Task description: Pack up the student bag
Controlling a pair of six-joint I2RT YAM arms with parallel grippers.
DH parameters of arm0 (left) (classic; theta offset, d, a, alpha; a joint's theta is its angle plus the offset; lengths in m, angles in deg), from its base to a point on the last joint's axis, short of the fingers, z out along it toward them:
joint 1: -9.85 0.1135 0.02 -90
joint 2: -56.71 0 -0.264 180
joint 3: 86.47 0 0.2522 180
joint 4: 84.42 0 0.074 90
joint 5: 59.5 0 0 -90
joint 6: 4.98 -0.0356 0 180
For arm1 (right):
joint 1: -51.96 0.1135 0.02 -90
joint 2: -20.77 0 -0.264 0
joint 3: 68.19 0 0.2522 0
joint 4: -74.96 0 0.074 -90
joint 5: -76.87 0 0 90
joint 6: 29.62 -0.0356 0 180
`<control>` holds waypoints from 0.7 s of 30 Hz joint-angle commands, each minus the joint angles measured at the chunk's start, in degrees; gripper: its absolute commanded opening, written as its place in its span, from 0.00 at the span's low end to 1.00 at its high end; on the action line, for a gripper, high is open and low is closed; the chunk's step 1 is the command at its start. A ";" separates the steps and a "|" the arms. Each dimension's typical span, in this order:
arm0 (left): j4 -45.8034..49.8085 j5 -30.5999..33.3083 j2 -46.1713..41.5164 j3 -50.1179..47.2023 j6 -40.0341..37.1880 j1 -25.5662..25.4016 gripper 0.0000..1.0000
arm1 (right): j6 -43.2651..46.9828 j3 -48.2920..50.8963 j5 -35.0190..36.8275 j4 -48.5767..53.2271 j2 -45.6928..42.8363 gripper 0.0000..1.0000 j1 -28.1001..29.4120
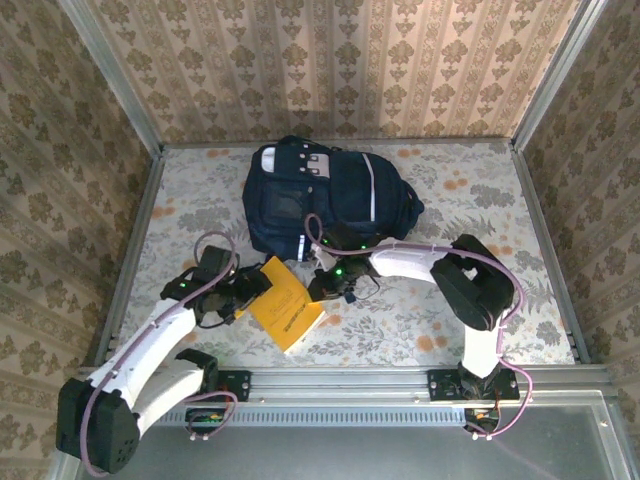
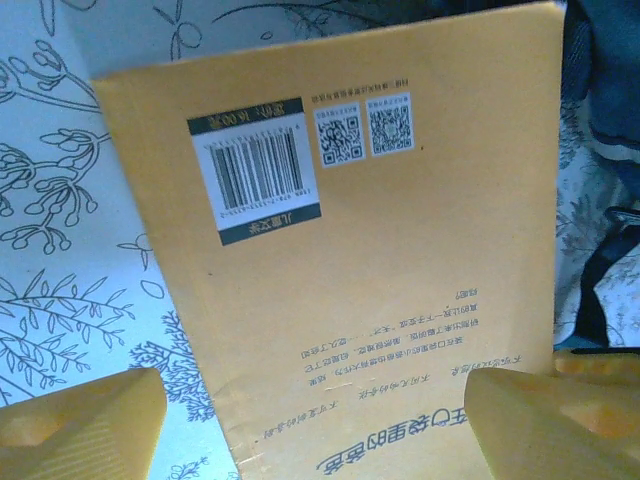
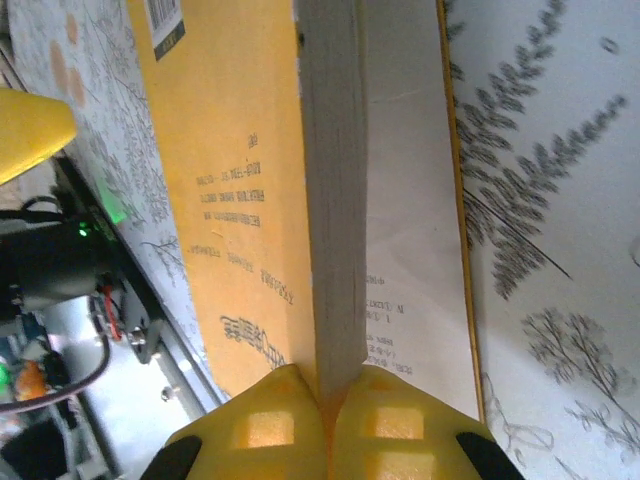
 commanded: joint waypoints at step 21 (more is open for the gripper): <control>-14.75 -11.67 4.05 -6.76 -1.09 -0.66 0.88 | -40.93 19.36 -2.80 -35.24 -16.12 0.00 -6.53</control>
